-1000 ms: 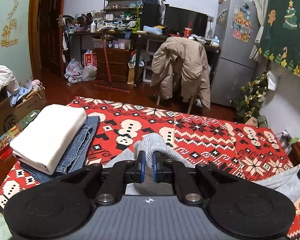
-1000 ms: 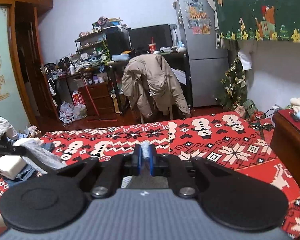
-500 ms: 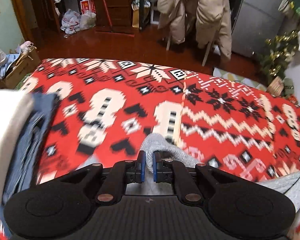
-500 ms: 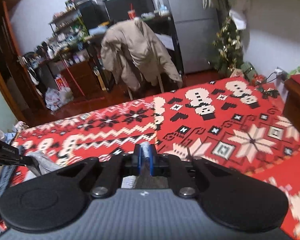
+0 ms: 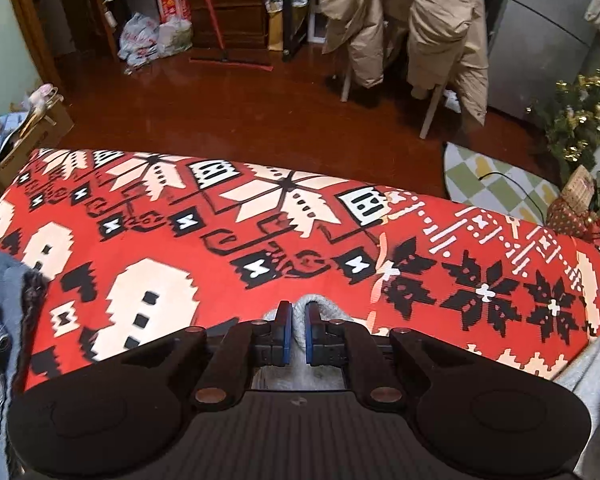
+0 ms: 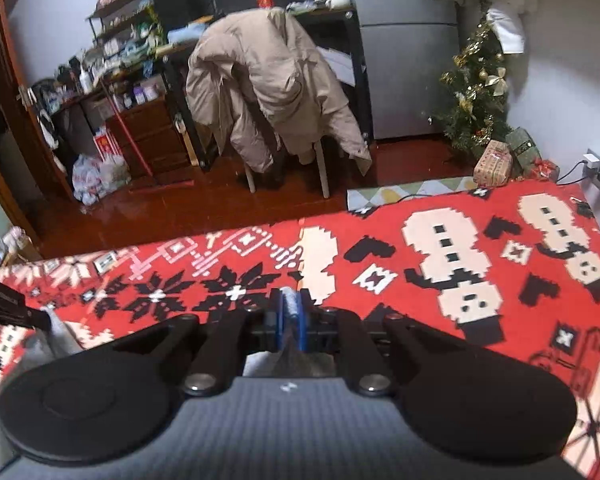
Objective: Fold clothes
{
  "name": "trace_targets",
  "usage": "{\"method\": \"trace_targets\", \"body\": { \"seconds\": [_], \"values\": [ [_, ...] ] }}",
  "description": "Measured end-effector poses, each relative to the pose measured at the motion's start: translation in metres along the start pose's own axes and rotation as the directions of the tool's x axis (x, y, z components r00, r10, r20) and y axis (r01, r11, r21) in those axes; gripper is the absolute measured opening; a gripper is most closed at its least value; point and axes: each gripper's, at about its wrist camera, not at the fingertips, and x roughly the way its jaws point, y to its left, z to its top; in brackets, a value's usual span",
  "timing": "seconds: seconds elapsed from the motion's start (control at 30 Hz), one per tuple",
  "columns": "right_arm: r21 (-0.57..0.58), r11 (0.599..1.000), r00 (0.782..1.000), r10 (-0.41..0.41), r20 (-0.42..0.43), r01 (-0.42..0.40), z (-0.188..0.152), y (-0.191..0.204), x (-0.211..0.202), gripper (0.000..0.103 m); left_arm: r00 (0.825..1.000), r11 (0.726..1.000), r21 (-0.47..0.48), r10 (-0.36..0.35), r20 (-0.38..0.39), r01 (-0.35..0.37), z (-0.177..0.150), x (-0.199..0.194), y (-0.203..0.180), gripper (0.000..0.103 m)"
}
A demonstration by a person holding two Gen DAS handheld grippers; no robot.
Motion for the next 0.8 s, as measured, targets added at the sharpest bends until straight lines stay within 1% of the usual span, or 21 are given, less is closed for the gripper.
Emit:
{"method": "trace_targets", "body": {
  "seconds": [0.03, 0.07, 0.1, 0.13, 0.17, 0.23, 0.27, 0.37, 0.47, 0.53, 0.63, 0.73, 0.8],
  "values": [
    [0.005, 1.000, 1.000, 0.004, -0.017, -0.004, 0.001, -0.001, 0.007, 0.009, 1.000, 1.000, 0.009, -0.014, -0.001, 0.014, 0.000, 0.000, 0.001, 0.011],
    [0.031, 0.999, 0.999, 0.025, -0.022, -0.025, 0.002, -0.005, 0.007, 0.014, 1.000, 1.000, 0.007, -0.030, -0.002, 0.031, 0.000, -0.005, 0.004, 0.017],
    [0.062, 0.997, 0.998, 0.050, -0.024, -0.049, 0.003, -0.010, 0.006, 0.022, 0.999, 0.999, 0.004, -0.047, -0.003, 0.047, 0.000, -0.009, 0.008, 0.022],
    [0.092, 0.993, 0.997, 0.075, -0.026, -0.072, 0.005, -0.014, 0.005, 0.028, 0.998, 0.998, 0.000, -0.064, -0.005, 0.064, 0.000, -0.013, 0.012, 0.033],
    [0.122, 0.988, 0.996, 0.091, -0.011, -0.089, 0.008, -0.020, -0.001, 0.034, 0.997, 0.997, -0.006, -0.074, 0.008, 0.074, -0.001, -0.021, 0.017, 0.040],
    [0.149, 0.984, 0.995, 0.101, 0.012, -0.102, 0.013, -0.029, -0.022, 0.035, 0.995, 0.996, -0.018, -0.092, 0.035, 0.092, -0.004, -0.037, 0.029, 0.044],
    [0.154, 0.982, 0.994, 0.106, 0.018, -0.107, 0.015, -0.032, -0.035, 0.035, 0.994, 0.995, -0.024, -0.100, 0.048, 0.102, -0.006, -0.045, 0.035, 0.047],
    [0.136, 0.985, 0.995, 0.100, 0.027, -0.103, 0.013, -0.040, -0.077, 0.037, 0.991, 0.992, -0.048, -0.116, 0.069, 0.120, -0.022, -0.070, 0.057, 0.048],
    [0.107, 0.993, 0.998, 0.057, 0.010, -0.058, -0.007, -0.052, -0.121, 0.037, 0.989, 0.987, -0.088, -0.131, 0.061, 0.136, -0.049, -0.094, 0.078, 0.048],
    [0.097, 0.995, 1.000, 0.014, -0.007, -0.013, -0.030, -0.062, -0.148, 0.037, 0.988, 0.983, -0.111, -0.137, 0.068, 0.144, -0.071, -0.107, 0.087, 0.048],
    [0.094, 0.994, 0.998, -0.047, -0.038, 0.051, -0.070, -0.074, -0.178, 0.036, 0.991, 0.986, -0.112, -0.117, 0.067, 0.124, -0.108, -0.118, 0.089, 0.048],
    [0.119, 0.988, 0.994, -0.096, -0.050, 0.102, -0.109, -0.085, -0.196, 0.036, 0.994, 0.991, -0.091, -0.093, 0.057, 0.098, -0.138, -0.123, 0.088, 0.048],
    [0.094, 0.987, 0.990, -0.127, -0.055, 0.132, -0.124, -0.087, -0.197, 0.036, 0.993, 0.993, -0.070, -0.094, 0.068, 0.099, -0.154, -0.126, 0.090, 0.048]
  ]
}}
